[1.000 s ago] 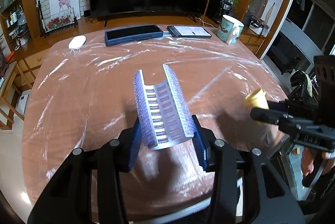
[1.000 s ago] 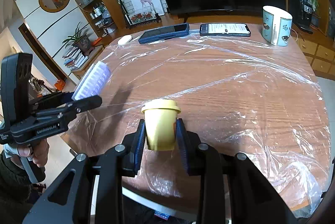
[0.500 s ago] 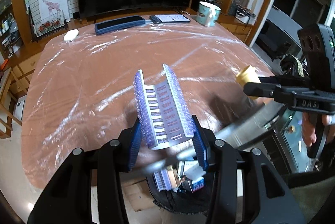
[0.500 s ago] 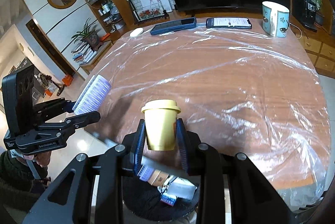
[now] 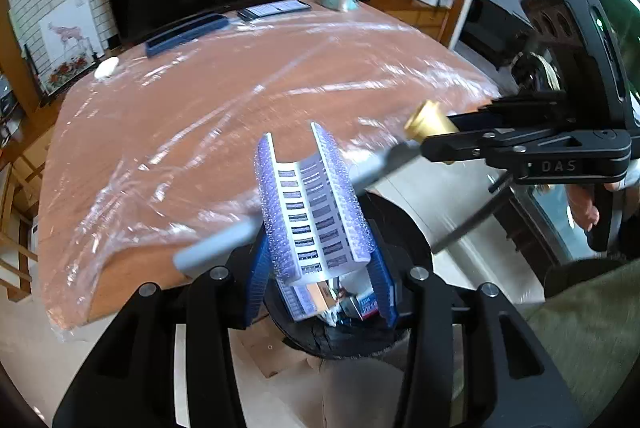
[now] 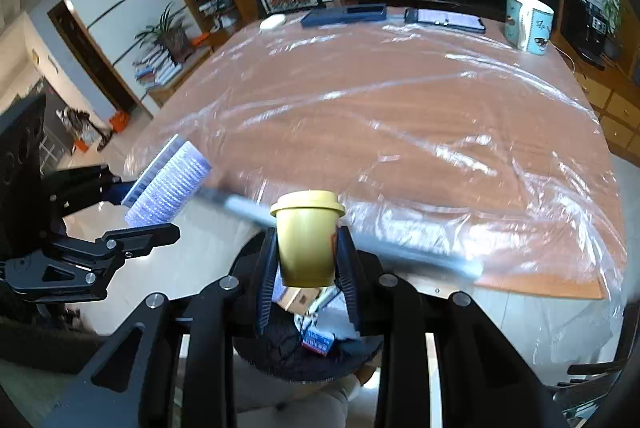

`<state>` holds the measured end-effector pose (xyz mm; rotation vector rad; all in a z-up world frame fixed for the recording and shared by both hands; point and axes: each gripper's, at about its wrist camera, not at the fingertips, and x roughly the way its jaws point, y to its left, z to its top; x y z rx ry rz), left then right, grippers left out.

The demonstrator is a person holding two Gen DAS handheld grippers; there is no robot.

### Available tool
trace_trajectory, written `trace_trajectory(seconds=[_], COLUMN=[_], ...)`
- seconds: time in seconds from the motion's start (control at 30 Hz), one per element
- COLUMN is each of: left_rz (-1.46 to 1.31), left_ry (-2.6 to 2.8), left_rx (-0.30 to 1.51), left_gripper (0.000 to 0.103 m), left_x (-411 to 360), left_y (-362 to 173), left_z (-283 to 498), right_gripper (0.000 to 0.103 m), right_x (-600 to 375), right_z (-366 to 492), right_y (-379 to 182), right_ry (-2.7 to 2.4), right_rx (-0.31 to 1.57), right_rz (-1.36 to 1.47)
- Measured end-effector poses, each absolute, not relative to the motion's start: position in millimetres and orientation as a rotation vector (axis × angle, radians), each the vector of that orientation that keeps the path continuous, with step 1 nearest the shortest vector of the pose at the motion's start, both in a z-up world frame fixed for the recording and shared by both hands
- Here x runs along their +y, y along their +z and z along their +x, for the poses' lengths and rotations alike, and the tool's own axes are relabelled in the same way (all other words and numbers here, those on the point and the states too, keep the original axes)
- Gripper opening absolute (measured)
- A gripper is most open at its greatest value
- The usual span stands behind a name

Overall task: Collect trash
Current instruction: 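Carry the hair roller and yellow cup over the black bin, then open both grippers to drop the roller and cup into the bin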

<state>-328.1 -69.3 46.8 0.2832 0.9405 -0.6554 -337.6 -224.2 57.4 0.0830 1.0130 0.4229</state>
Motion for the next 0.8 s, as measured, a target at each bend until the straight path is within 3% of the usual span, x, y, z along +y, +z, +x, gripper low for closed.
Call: trace_trajectory(seconds=[0.8], left_rz=[0.402], left_ry=[-0.700], left_rx=[1.121], left_gripper=[0.046], left_x=[-96.1], left_y=[-29.5], left_z=[-346.0], right_gripper=[0.030], right_x=[-214.8], right_z=[-354.5], right_y=[-14.2], right_ry=[0.444], right_rx=[1.192], right_rz=[0.023])
